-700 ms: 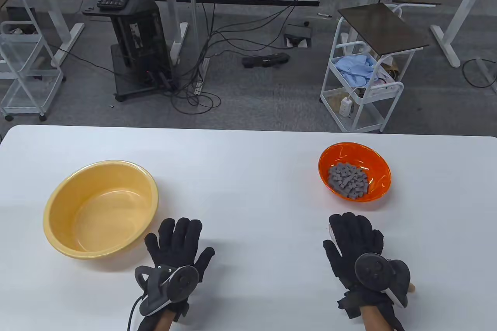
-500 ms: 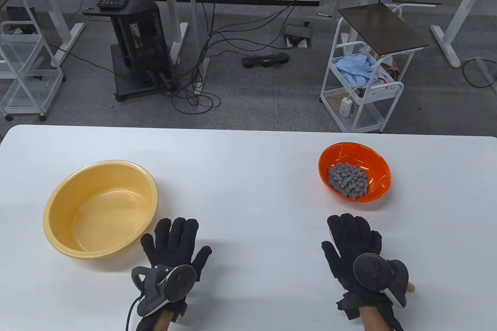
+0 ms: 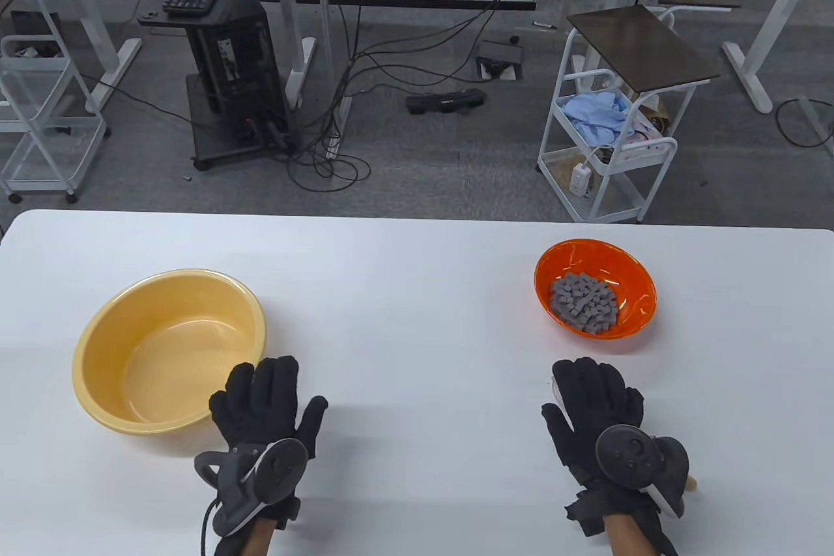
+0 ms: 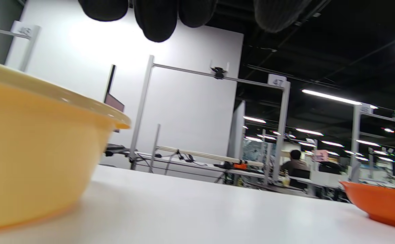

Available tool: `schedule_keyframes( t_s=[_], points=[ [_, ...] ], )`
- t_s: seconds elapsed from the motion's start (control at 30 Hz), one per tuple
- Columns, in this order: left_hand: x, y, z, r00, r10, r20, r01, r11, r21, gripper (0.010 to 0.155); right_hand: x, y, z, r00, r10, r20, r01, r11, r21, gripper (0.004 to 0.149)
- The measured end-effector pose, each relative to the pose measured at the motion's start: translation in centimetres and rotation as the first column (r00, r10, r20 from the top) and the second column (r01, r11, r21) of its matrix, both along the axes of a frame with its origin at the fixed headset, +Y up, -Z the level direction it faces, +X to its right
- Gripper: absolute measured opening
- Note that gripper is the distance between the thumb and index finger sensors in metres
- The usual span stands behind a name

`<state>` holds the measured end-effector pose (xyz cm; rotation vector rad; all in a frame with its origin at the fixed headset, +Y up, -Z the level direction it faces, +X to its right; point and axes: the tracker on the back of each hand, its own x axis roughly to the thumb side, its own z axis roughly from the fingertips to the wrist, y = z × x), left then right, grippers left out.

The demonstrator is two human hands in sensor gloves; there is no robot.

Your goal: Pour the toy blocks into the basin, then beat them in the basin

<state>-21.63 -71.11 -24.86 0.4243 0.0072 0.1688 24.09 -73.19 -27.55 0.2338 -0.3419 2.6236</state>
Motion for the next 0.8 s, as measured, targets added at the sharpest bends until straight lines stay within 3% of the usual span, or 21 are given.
schedule_keyframes(
  t_s=[0.3,0.43,0.57,0.8],
  points=[
    [-5.0,0.2,0.5,0.953,0.069,-0.294,-0.053,0.997,0.062,0.073,-0.1,-0.1,-0.1,1.000,-0.001,-0.009,0.001,1.000,-0.010,0.060],
    [-7.4,-0.3,0.8,0.894,0.096,-0.438,-0.088,0.995,0.038,0.083,0.0,-0.1,-0.1,1.000,-0.003,-0.008,0.003,1.000,-0.013,0.060],
    [-9.8,-1.3,1.1,0.806,0.145,-0.574,-0.217,0.975,-0.057,0.093,-0.2,0.0,-0.1,1.000,-0.006,-0.019,0.006,1.000,-0.012,0.060],
    [-12.0,-2.4,1.4,0.718,0.252,-0.648,-0.397,0.914,-0.083,0.101,-0.6,0.6,0.0,0.999,-0.027,-0.041,0.028,1.000,0.012,0.060]
  ],
)
